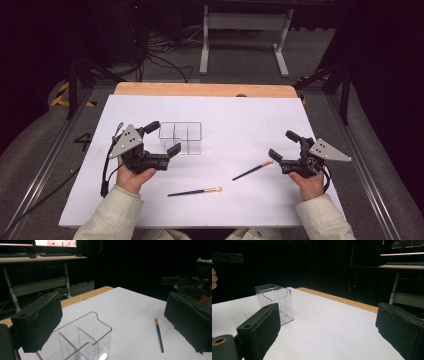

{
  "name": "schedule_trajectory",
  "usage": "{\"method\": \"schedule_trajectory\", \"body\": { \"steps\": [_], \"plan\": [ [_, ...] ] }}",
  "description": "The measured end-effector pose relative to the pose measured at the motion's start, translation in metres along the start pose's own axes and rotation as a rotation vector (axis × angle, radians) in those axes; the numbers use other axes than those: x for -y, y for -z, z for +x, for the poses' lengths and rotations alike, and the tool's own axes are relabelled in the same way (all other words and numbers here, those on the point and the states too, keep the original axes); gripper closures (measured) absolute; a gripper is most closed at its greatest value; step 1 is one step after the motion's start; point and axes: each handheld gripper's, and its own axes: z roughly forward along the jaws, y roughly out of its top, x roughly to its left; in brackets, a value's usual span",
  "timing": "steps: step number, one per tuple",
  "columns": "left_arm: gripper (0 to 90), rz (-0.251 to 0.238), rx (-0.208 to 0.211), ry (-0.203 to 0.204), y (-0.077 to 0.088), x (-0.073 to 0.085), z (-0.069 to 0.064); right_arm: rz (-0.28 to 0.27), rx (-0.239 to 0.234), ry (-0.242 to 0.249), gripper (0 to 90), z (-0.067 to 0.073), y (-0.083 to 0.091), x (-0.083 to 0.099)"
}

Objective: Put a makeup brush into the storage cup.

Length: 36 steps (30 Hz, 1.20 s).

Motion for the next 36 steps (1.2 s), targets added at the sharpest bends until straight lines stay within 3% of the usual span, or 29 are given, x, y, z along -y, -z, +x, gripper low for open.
{"method": "schedule_trajectory", "body": {
  "steps": [12, 24, 28, 30, 32, 36],
  "plan": [
    [2.5, 0.02, 0.055, -0.019, -0.021, -0.008, -0.015, -0.001, -0.004, 0.007, 5.9, 0.0, 0.0, 0.0],
    [1.5, -0.015, 0.112, -0.002, -0.042, -0.016, -0.028, -0.001, -0.011, 0.008, 5.4, 0.0, -0.001, 0.001],
    [2.0, 0.02, 0.129, 0.002, -0.047, -0.018, -0.032, -0.003, -0.011, 0.007, 5.4, 0.0, -0.001, 0.0],
    [2.8, 0.052, 0.159, 0.007, -0.049, -0.02, -0.033, 0.0, -0.011, 0.013, 5.4, 0.0, -0.001, 0.0],
    [2.1, 0.077, 0.139, -0.032, -0.051, -0.022, -0.036, 0.009, -0.005, 0.02, 5.4, 0.0, -0.001, 0.0],
    [2.9, 0.157, 0.146, -0.085, -0.054, -0.025, -0.041, 0.013, 0.003, 0.022, 5.3, 0.0, 0.0, 0.0]
  ]
}}
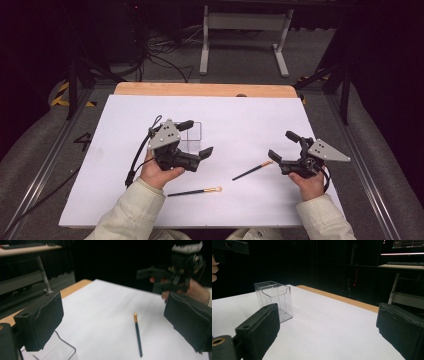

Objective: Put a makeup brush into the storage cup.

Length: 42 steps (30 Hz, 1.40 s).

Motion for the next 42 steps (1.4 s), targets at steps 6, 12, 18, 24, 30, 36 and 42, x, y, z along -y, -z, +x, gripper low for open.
{"method": "schedule_trajectory", "body": {
  "steps": [6, 12, 18, 24, 30, 36, 42],
  "plan": [
    [10.2, 0.128, 0.051, -0.035, -0.006, -0.001, -0.002, -0.003, 0.002, 0.0, 5.3, 0.0, 0.003, 0.0],
    [11.0, 0.223, 0.075, -0.093, -0.011, -0.002, -0.009, 0.001, 0.002, -0.01, 5.4, 0.0, 0.003, 0.0],
    [10.5, 0.319, 0.075, -0.105, -0.012, -0.005, -0.01, 0.006, 0.007, -0.012, 5.3, -0.002, 0.006, 0.002],
    [10.8, 0.399, 0.078, -0.135, -0.014, -0.004, -0.01, 0.011, 0.008, -0.015, 5.3, -0.002, 0.007, 0.002],
    [8.0, 0.46, 0.073, -0.142, -0.015, -0.005, -0.009, 0.017, 0.011, -0.023, 5.3, -0.003, 0.007, 0.004],
    [3.2, 0.625, 0.15, -0.071, -0.022, -0.004, -0.001, 0.02, 0.013, -0.025, 5.5, -0.002, 0.007, 0.003],
    [5.8, 0.657, 0.139, -0.129, -0.024, -0.004, -0.006, 0.023, 0.012, -0.022, 5.7, -0.002, 0.008, 0.003]
  ]
}}
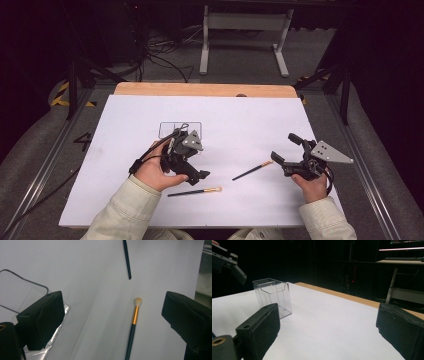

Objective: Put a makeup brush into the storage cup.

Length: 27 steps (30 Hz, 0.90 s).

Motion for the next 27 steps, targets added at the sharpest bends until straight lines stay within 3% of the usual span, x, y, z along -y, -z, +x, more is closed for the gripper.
{"method": "schedule_trajectory", "body": {
  "steps": [6, 10, 13, 18, 27],
  "plan": [
    [6.0, 0.05, -0.012, -0.014, -0.002, 0.0, -0.001, 0.001, -0.001, -0.002, 5.8, 0.0, 0.001, 0.0],
    [6.4, 0.086, -0.021, -0.003, -0.003, 0.0, -0.002, 0.0, -0.003, -0.003, 5.8, -0.001, 0.001, 0.0],
    [12.2, 0.108, -0.012, -0.026, -0.003, -0.001, -0.004, -0.001, -0.005, -0.004, 5.8, 0.0, 0.001, 0.0],
    [12.1, 0.161, -0.023, -0.044, -0.008, -0.001, -0.006, 0.002, -0.007, -0.007, 5.9, 0.0, 0.0, 0.0],
    [15.9, 0.226, 0.01, -0.076, -0.015, -0.002, -0.009, 0.008, -0.01, -0.004, 5.9, 0.0, 0.0, 0.001]
  ]
}}
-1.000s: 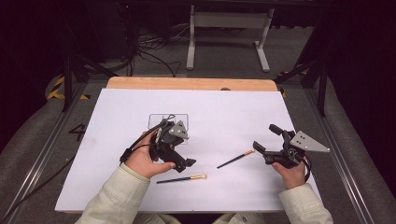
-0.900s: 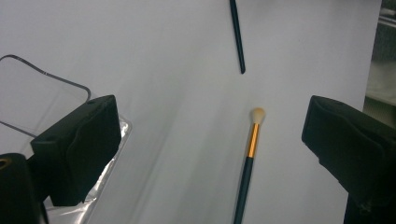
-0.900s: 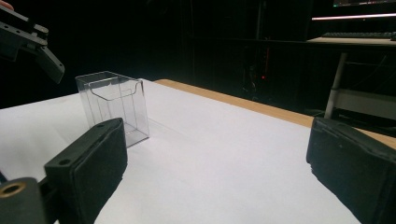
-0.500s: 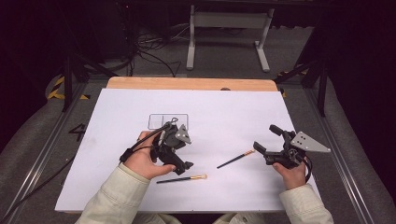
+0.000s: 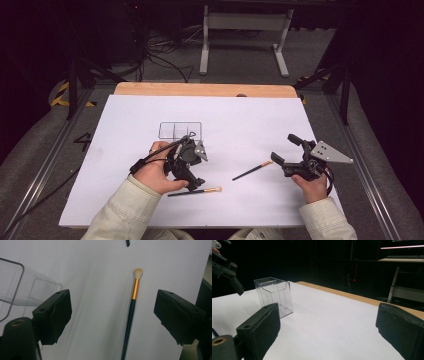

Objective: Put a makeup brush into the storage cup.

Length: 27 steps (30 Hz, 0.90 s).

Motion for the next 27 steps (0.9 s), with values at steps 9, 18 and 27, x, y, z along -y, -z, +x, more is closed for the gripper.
{"method": "schedule_trajectory", "body": {
  "steps": [9, 18, 27],
  "plan": [
    [20.3, 0.053, 0.035, -0.029, -0.009, -0.004, -0.003, 0.011, 0.003, 0.007, 8.6, 0.001, 0.002, -0.001],
    [25.5, 0.11, 0.074, -0.051, -0.023, -0.007, -0.005, 0.04, -0.01, 0.008, 12.4, 0.001, 0.004, -0.002],
    [28.3, 0.168, 0.106, -0.059, -0.035, -0.008, -0.008, 0.045, -0.007, 0.016, 12.0, 0.002, 0.005, -0.002]
  ]
}}
